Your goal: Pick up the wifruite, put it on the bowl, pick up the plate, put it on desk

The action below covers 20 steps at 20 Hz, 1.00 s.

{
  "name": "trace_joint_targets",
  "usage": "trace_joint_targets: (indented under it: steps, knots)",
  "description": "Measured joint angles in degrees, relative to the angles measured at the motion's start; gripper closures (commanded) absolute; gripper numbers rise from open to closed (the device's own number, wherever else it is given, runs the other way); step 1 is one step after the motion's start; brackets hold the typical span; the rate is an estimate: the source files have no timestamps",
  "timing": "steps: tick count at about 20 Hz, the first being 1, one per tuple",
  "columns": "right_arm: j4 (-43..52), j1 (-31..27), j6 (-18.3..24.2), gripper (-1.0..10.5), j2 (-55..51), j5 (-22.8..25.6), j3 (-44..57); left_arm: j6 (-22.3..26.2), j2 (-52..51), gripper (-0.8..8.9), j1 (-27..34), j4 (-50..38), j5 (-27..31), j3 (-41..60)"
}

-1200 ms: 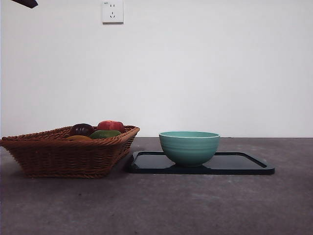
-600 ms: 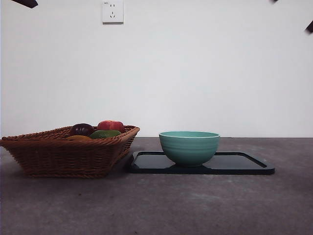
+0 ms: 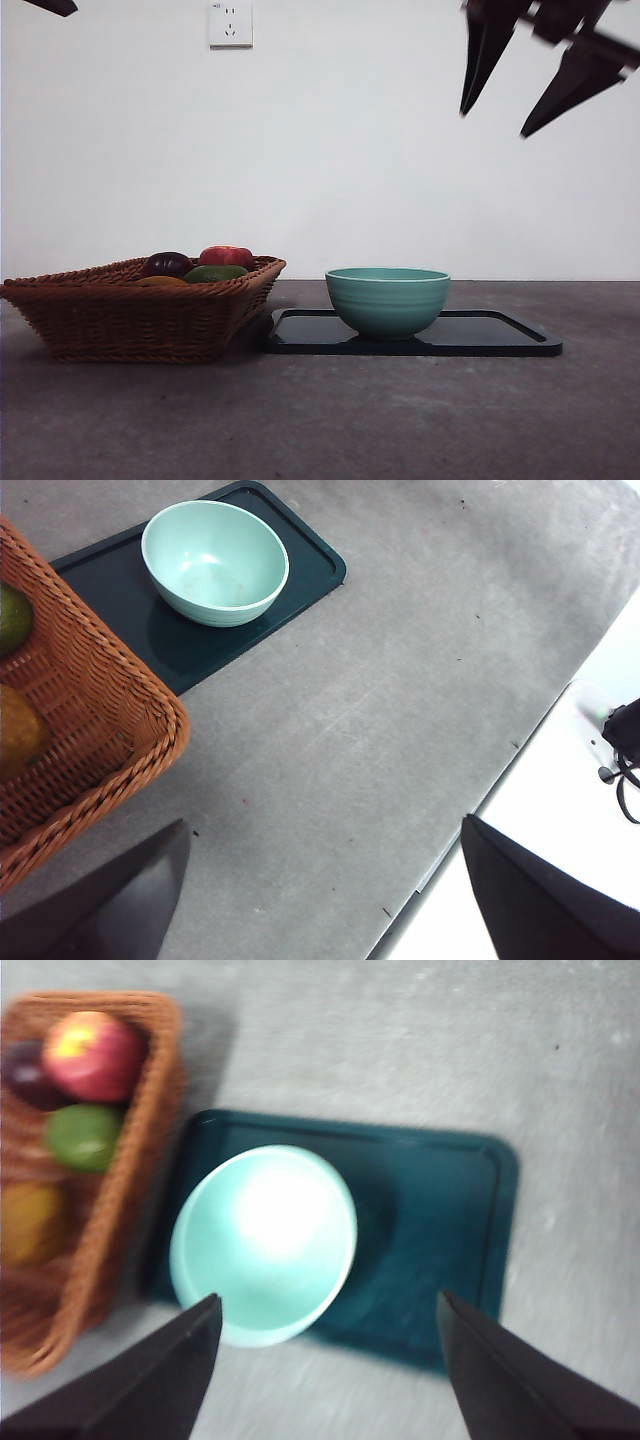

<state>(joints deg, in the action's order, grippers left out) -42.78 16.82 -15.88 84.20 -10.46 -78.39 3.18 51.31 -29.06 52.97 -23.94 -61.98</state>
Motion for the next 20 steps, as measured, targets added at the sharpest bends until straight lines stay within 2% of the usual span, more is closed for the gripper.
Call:
trace_joint_targets:
  steps: [6, 15, 17, 20]
  knots:
    - [3.28, 0.13, 2.43, 6.1, 12.15, -0.17, -2.43, 0.00, 0.00, 3.81, 0.00, 0.15, 0.00, 0.00]
    - [7.89, 2.36, 2.62, 6.2, 22.97, -0.28, -2.43, 0.00, 0.00, 3.81, 0.00, 0.44, 0.00, 0.00]
    - [8.90, 3.19, 2.62, 6.5, 24.28, -0.13, -2.43, 0.00, 0.00, 3.81, 0.00, 0.52, 0.00, 0.00]
    - [10.08, 3.78, 2.62, 8.2, 25.81, 1.09, -2.43, 0.00, 0.00, 3.81, 0.00, 0.61, 0.00, 0.00]
